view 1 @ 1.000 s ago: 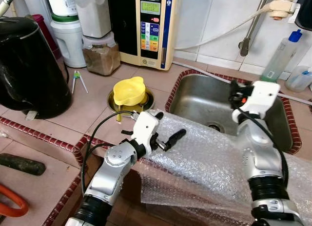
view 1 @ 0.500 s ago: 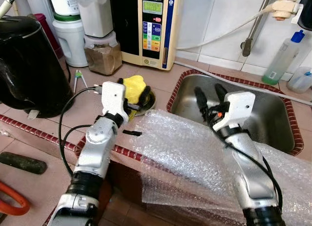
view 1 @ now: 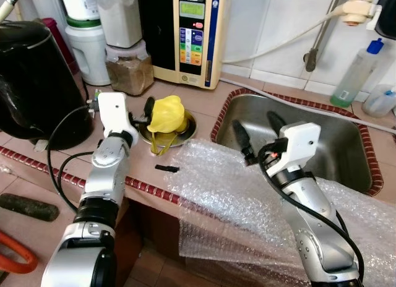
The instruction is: Kitchen organization
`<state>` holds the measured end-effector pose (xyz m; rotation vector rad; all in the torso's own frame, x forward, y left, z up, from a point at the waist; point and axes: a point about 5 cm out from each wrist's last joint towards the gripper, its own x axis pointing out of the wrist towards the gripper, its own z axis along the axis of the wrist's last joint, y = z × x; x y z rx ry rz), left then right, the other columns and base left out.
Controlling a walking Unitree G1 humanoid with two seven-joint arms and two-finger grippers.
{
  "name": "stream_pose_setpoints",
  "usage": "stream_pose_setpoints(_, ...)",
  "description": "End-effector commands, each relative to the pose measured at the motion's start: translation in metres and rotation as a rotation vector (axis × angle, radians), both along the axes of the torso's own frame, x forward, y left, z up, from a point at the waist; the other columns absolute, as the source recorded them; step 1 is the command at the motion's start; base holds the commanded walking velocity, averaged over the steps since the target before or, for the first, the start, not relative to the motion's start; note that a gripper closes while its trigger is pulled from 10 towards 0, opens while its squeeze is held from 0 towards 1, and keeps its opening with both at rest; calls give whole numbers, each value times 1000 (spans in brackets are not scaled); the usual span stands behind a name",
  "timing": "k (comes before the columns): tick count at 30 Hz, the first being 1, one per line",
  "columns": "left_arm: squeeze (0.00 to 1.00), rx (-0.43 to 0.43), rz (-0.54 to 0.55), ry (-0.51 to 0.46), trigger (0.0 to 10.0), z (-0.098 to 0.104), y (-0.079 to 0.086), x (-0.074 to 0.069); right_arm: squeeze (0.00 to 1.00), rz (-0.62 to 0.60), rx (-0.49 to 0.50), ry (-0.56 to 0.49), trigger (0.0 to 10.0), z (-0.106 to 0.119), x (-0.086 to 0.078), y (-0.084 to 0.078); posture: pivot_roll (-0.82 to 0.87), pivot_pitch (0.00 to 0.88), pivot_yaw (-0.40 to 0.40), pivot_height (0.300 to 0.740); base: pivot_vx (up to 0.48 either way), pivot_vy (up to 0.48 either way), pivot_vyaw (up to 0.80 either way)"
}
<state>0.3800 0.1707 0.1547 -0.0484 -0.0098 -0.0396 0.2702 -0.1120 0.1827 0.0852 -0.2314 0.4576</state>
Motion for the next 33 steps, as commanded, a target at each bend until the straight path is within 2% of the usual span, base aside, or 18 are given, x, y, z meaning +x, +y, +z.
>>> stream_pose_setpoints(1, 0, -7, -28, 19, 8980, 5, -6, 5, 1000, 77, 8, 2, 10000, 5, -8, 6, 3, 11, 14, 740, 0, 0, 0)
stream_pose_setpoints(2, 0, -11, -36, 30, 8980, 5, -7, 6, 1000, 108, 13, 12, 10000, 5, -11, 9, -4, 11, 16, 740, 0, 0, 0)
stream_pose_setpoints(3, 0, -19, -47, 39, 6353, 5, -8, 8, 737, 159, 10, 30, 10000, 3, -16, 14, -8, 11, 19, 740, 0, 0, 0)
stream_pose_setpoints(4, 0, -23, -51, 40, 6353, 6, -9, 8, 737, 179, 4, 38, 10000, 2, -17, 16, -8, 11, 19, 740, 0, 0, 0)
stream_pose_setpoints(5, 0, -26, -52, 39, 4549, 6, -9, 9, 353, 188, 0, 42, 10000, 2, -19, 16, -8, 11, 19, 740, 0, 0, 0)
stream_pose_setpoints(6, 0, -23, -72, 46, 1725, 7, -12, 10, 0, 213, -16, 70, 10000, -3, -22, 19, -8, 11, 19, 740, 0, 0, 0)
stream_pose_setpoints(7, 0, -20, -80, 50, 1725, 7, -12, 10, 0, 220, -22, 78, 10000, -4, -23, 19, -12, 9, 20, 740, 0, 0, 0)
stream_pose_setpoints(8, 0, -9, -92, 63, 0, 7, -13, 11, 0, 224, -32, 85, 10000, -6, -24, 20, -12, 9, 20, 740, 0, 0, 0)
stream_pose_setpoints(10, 0, -4, -100, 79, 0, 6, -14, 11, 0, 226, -40, 91, 10000, -7, -24, 20, -14, 8, 22, 740, 0, 0, 0)
stream_pose_setpoints(11, 0, -12, -123, 125, 0, 2, -15, 12, 0, 225, -53, 101, 10000, -8, -26, 20, -14, 8, 22, 740, 0, 0, 0)
stream_pose_setpoints(15, 0, -12, -161, 193, 0, -4, -17, 12, 0, 221, -76, 110, 10000, -10, -28, 20, -17, 8, 25, 740, 0, 0, 0)
stream_pose_setpoints(21, 0, -55, -161, 271, 0, -12, -14, 11, 0, 236, -103, 113, 10000, -11, -29, 22, -17, 10, 27, 740, 0, 0, 0)
stream_pose_setpoints(33, 0, -72, -156, 271, 0, -9, -7, 13, 0, 226, -122, 106, 10000, -11, -27, 21, -12, 10, 25, 740, 0, 0, 0)
